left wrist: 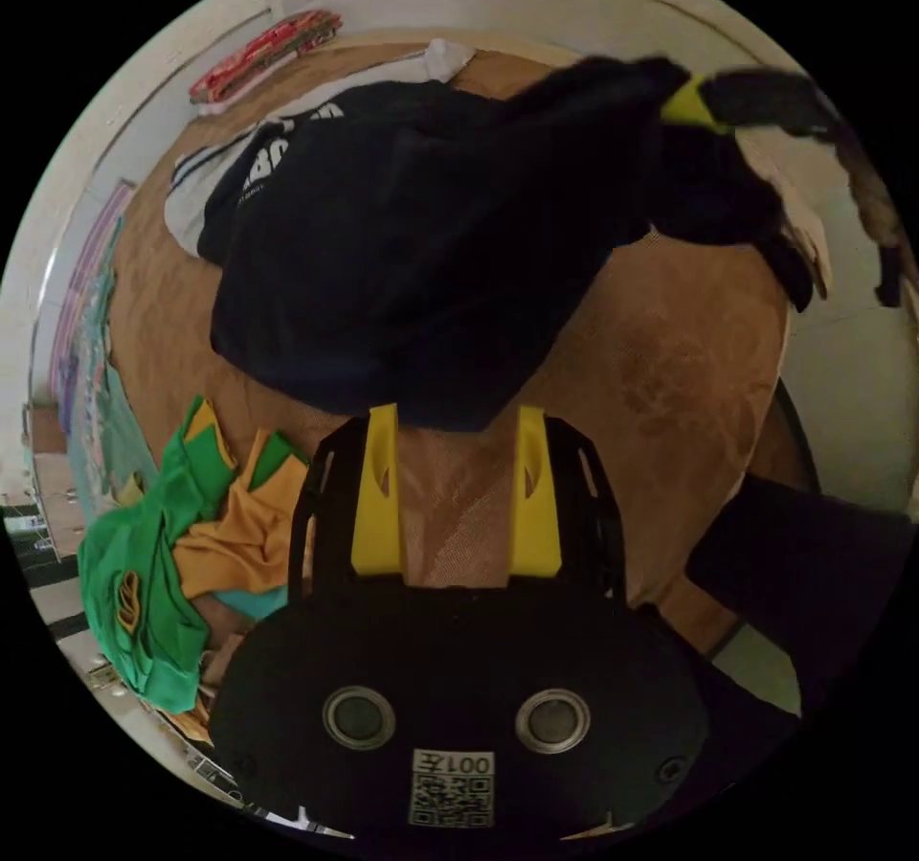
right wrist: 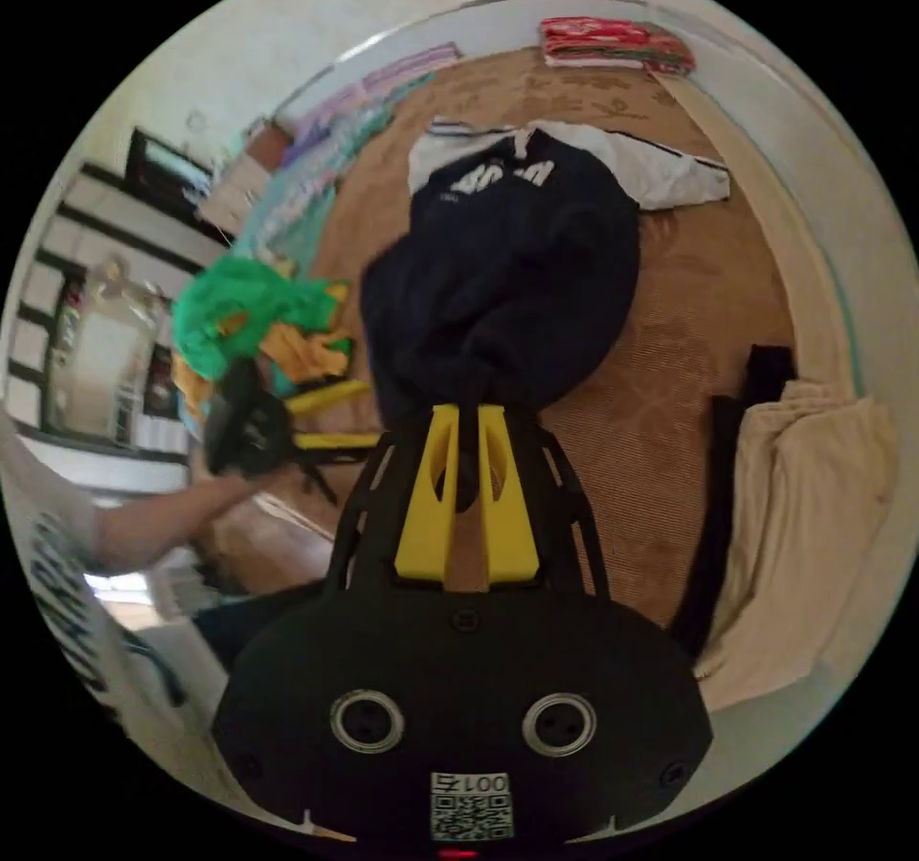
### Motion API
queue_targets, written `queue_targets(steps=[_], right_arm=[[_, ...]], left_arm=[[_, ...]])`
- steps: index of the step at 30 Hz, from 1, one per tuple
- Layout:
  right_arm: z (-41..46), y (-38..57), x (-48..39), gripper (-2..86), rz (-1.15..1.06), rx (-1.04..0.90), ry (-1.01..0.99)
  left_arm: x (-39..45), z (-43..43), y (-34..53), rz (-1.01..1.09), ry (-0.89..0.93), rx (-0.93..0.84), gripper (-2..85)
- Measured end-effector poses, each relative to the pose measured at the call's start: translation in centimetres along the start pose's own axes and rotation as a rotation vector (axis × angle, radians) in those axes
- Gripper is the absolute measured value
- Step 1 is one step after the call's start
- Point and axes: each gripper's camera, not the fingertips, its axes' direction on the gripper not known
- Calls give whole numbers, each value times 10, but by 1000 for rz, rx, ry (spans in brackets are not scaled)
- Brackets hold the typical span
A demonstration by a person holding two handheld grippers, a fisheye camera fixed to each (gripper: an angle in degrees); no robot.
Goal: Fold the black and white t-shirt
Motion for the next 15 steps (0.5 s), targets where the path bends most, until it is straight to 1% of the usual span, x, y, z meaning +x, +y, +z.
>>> queue_targets(steps=[1, 3, 5, 7, 9, 10, 12, 14, 15], right_arm=[[-12, 1, 10, 22, 48, 68, -129], [-25, 2, 22, 19, 101, 150, -274], [-35, 1, 29, 17, 141, 214, -349], [-47, -3, 33, 15, 147, 272, -434], [-53, -6, 34, 14, 134, 283, -507], [-56, -7, 33, 13, 120, 282, -542], [-62, -7, 32, 12, 98, 282, -571], [-69, -6, 34, 11, 95, 301, -606], [-74, -6, 37, 11, 96, 330, -635]], left_arm=[[4, 3, -3, 2, -14, 21, 136], [19, 19, -19, 5, -33, 56, 140], [27, 28, -30, -10, -49, 83, 141], [28, 30, -40, -80, -73, 123, 139], [19, 27, -48, -246, -110, 200, 131], [16, 25, -48, -292, -128, 221, 130], [1, 19, -47, -478, -186, 277, 126], [-11, 16, -43, -608, -164, 306, 121], [-18, 12, -38, -677, -159, 333, 93]])
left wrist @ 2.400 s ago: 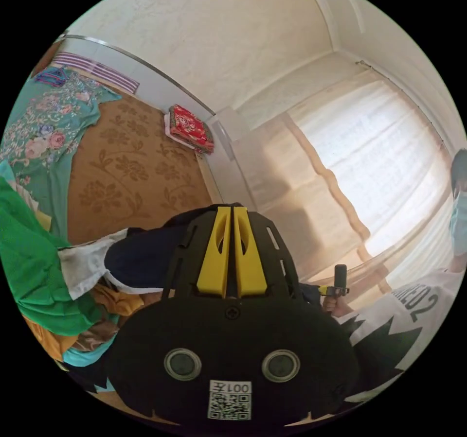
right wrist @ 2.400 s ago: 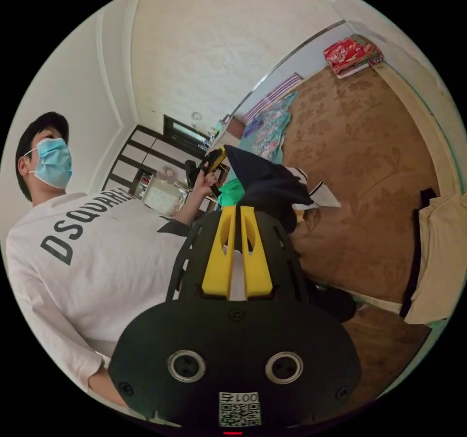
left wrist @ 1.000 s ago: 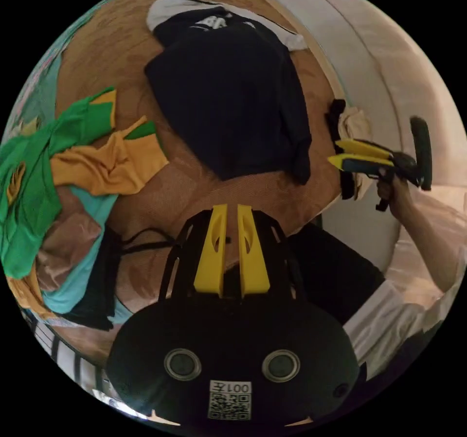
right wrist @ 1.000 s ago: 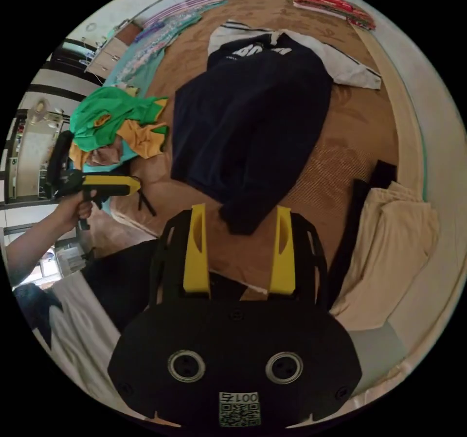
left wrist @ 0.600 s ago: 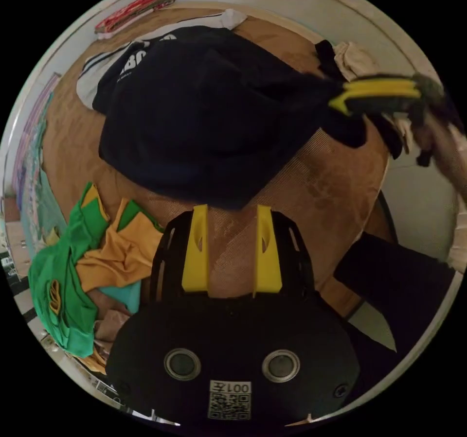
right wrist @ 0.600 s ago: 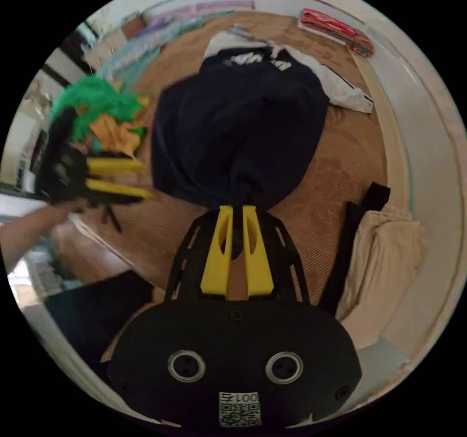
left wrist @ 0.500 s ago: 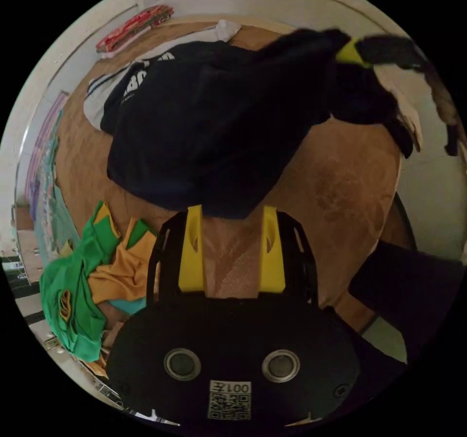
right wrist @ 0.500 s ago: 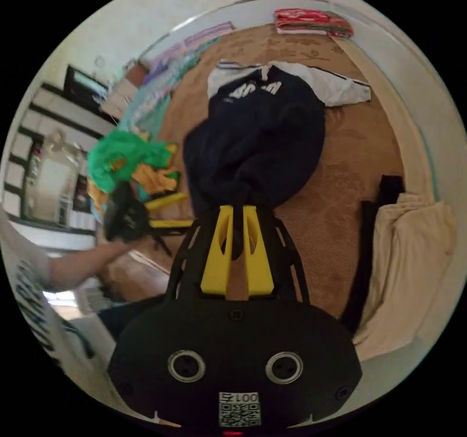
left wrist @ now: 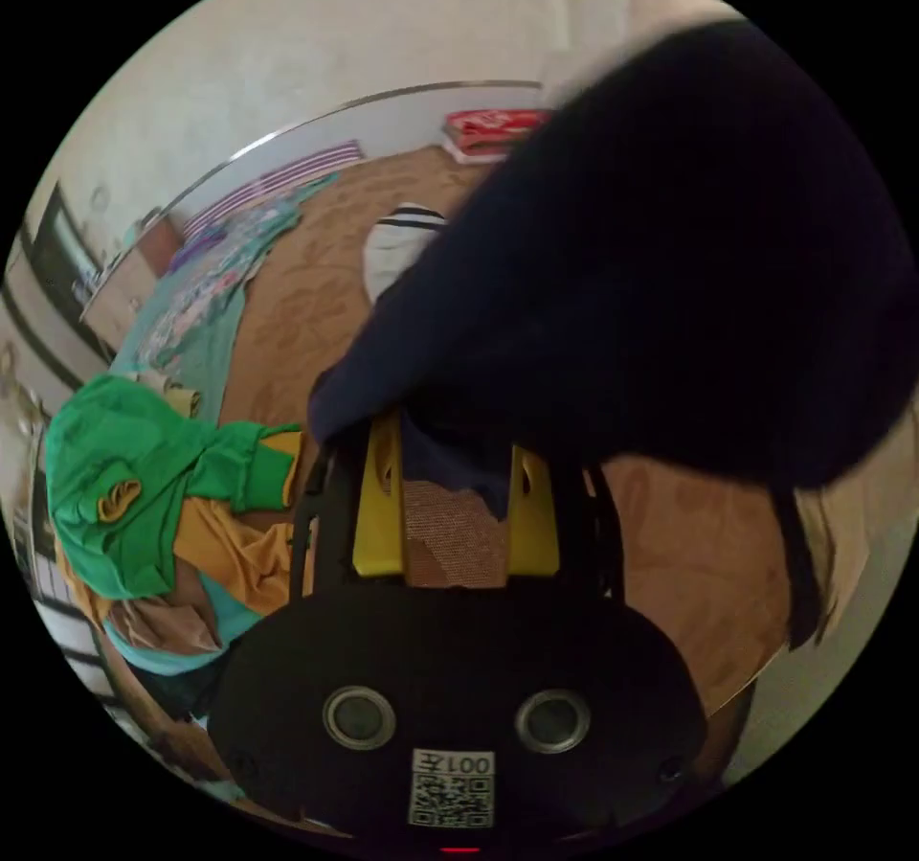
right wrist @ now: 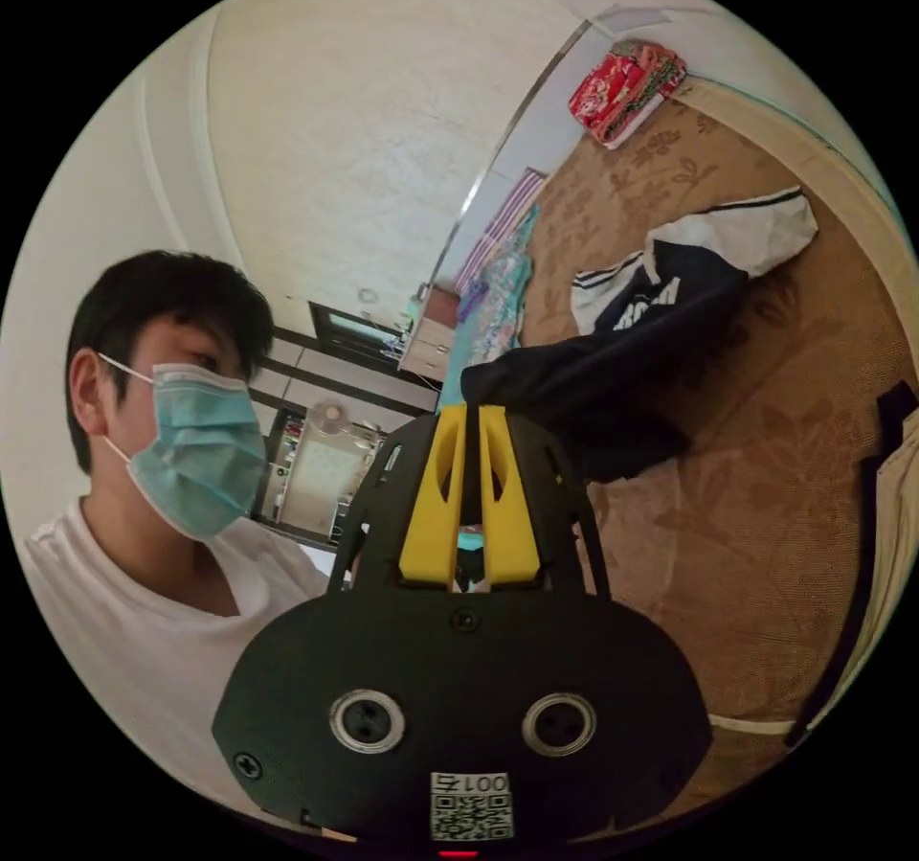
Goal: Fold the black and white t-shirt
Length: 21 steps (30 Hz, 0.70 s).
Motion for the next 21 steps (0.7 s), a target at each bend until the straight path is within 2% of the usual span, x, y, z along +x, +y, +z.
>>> queue_targets(steps=[2, 3, 7, 10, 15, 19, 21], right_arm=[[-7, -6, -5, 12, -55, 22, -13], [-8, -10, -10, 12, -120, 10, 42], [-1, -15, -13, 14, -273, -99, 323], [-11, -11, 1, 15, -240, -81, 437], [-29, -6, 22, 15, -139, -23, 396], [-6, -11, 59, 16, -162, -112, 572], [16, -18, 83, 17, -205, -220, 722]], left_arm=[[-11, -7, -1, -40, 5, 38, 32], [-17, -10, -1, -51, 4, 65, 4], [-29, -18, -2, 76, 72, 77, -7], [-38, -37, 6, 210, 108, 100, -9], [-50, -82, 19, 408, 252, 93, -10], [-35, -55, 14, 498, 270, 54, -10], [-15, -2, 9, 560, 223, -67, -9]])
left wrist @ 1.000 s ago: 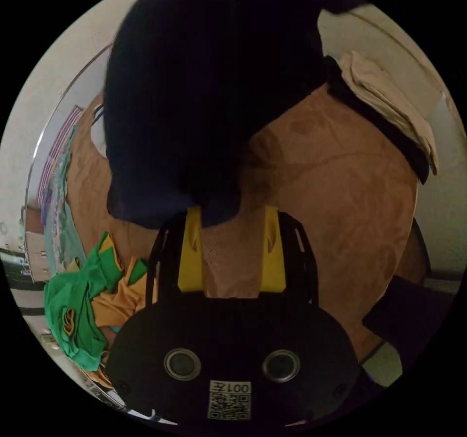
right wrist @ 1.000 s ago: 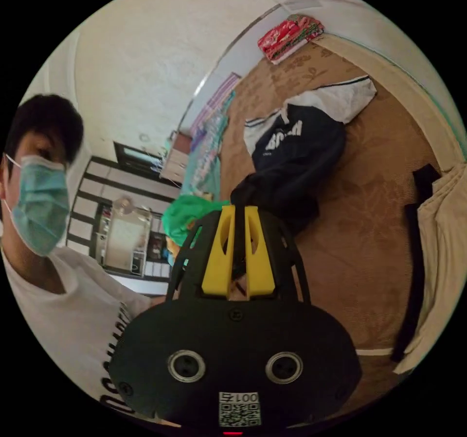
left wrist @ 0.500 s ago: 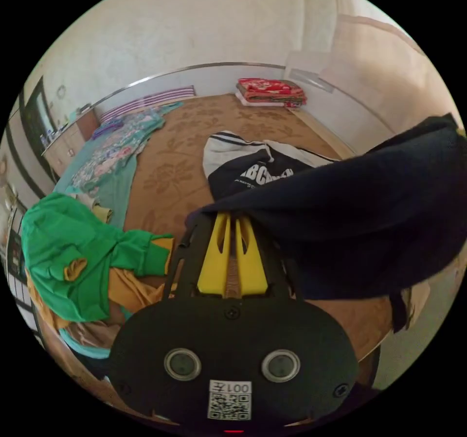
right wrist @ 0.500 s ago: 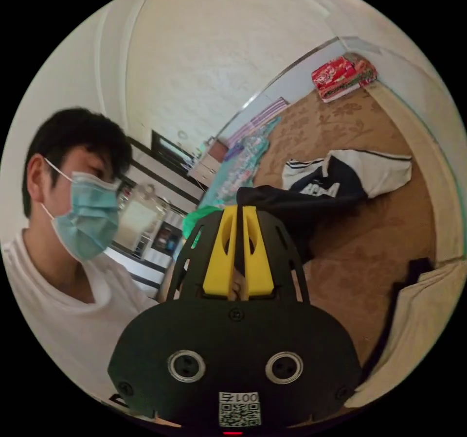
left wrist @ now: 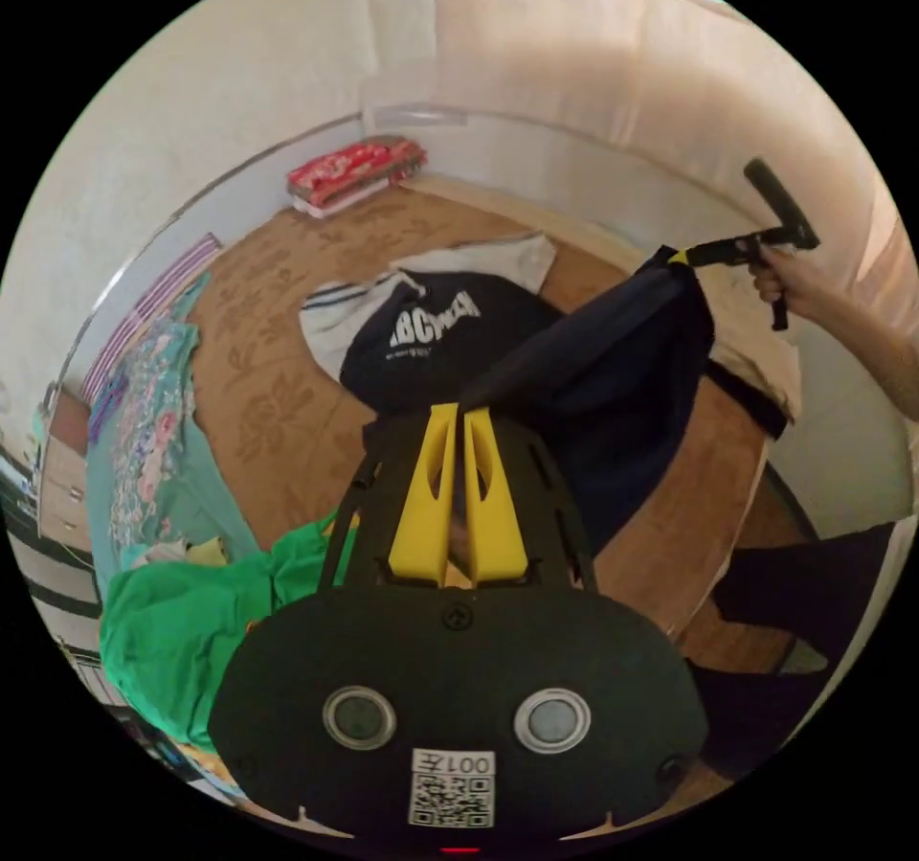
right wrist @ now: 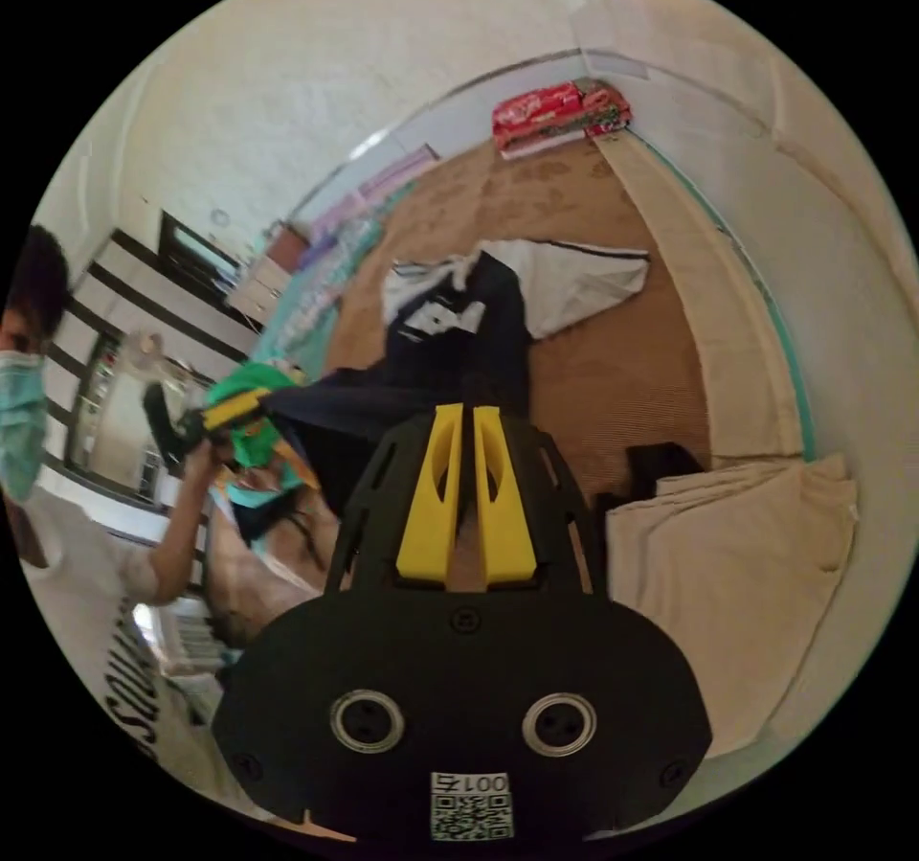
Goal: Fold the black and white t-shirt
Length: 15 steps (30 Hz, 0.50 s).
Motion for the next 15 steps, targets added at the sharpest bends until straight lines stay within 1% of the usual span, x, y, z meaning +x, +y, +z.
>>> queue_targets(steps=[1, 3, 4, 8, 10, 12, 15], right_arm=[[21, -5, 1, 18, -32, -92, 127], [43, -9, -1, 19, -28, -175, 284], [49, -9, -5, 21, -13, -185, 313], [43, 1, -32, 52, -75, -119, 243], [52, 10, -53, 90, -149, -165, 285], [69, 16, -63, 109, -189, -221, 342], [96, 14, -72, 127, -208, -264, 427]], left_arm=[[1, 14, -3, 9, 5, -39, -9], [9, 52, -5, 40, 34, -143, -7], [10, 56, -3, 29, 30, -155, -6], [10, 57, 27, -139, -15, -179, 24], [10, 56, 42, -204, -25, -207, 53], [12, 53, 56, -251, -28, -235, 92], [19, 55, 66, -252, -16, -263, 111]])
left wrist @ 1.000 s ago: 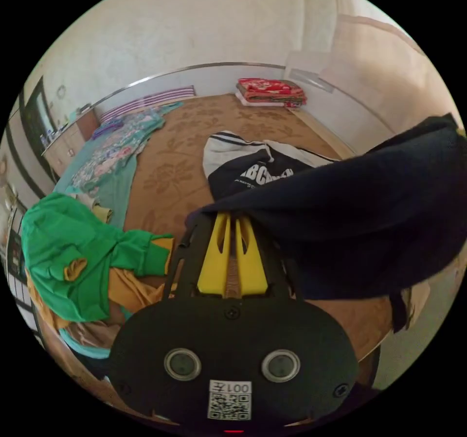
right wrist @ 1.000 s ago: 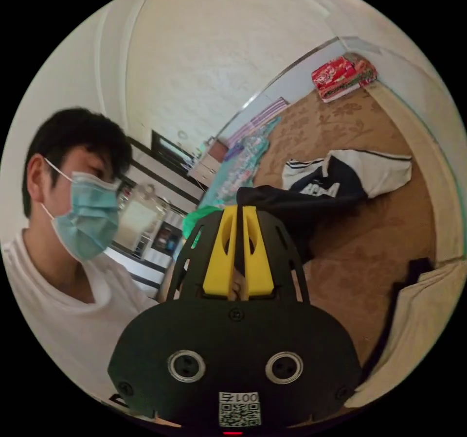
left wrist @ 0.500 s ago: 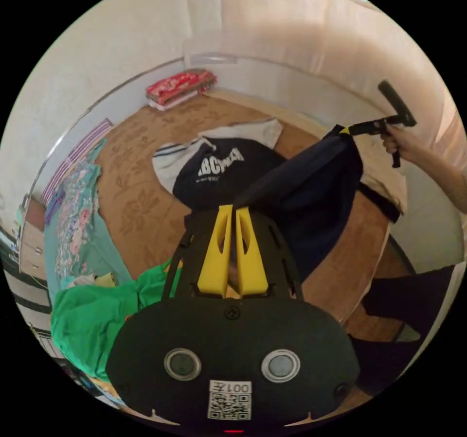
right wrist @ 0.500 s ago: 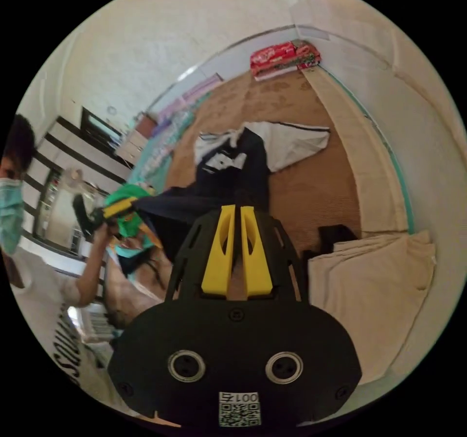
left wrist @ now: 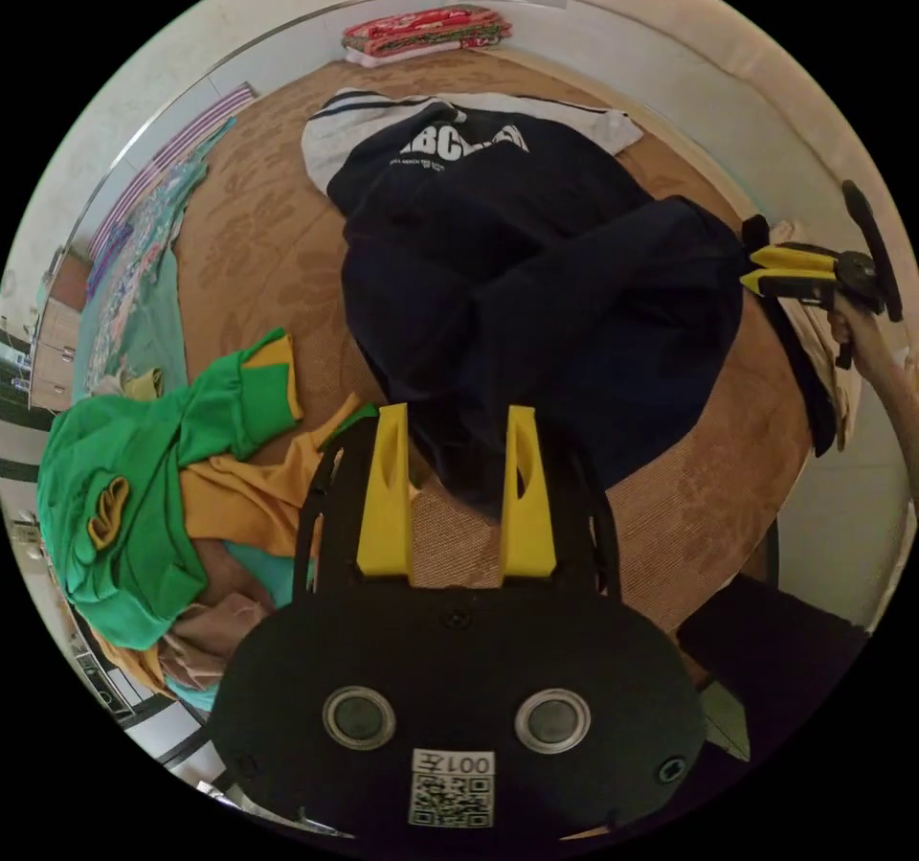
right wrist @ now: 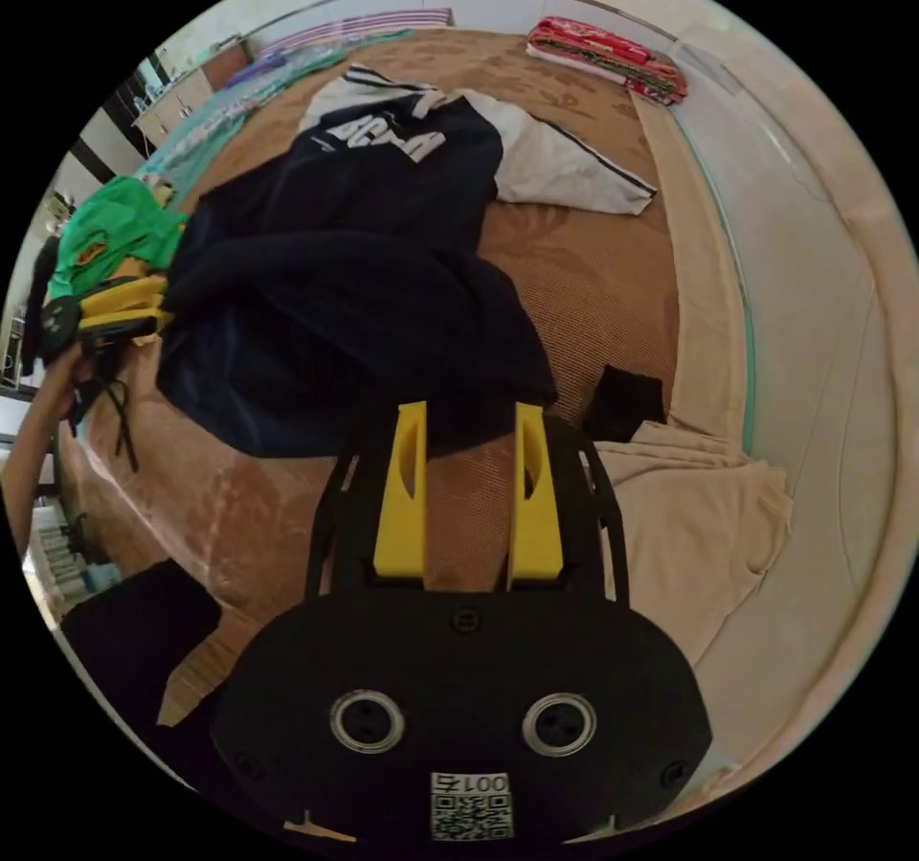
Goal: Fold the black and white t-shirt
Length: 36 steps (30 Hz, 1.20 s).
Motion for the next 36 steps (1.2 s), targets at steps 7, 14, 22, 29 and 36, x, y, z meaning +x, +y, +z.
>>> queue_targets(steps=[7, 14, 22, 29, 36], right_arm=[[8, -40, -14, 127, -48, -22, 122], [-49, -47, -12, 15, -102, 117, 285], [-103, -30, 5, 74, -200, 114, 133], [-82, -44, 8, 106, -272, 48, 302], [-106, -59, 45, 29, -311, 47, 235]], left_arm=[[11, 12, 10, 7, -161, -48, 122], [-36, -24, 32, -219, -61, -1, 5], [-78, -85, 44, -198, 36, 50, -5], [-74, -108, 44, -72, -13, -23, 50], [-91, -144, 45, -74, -99, -62, 0]])
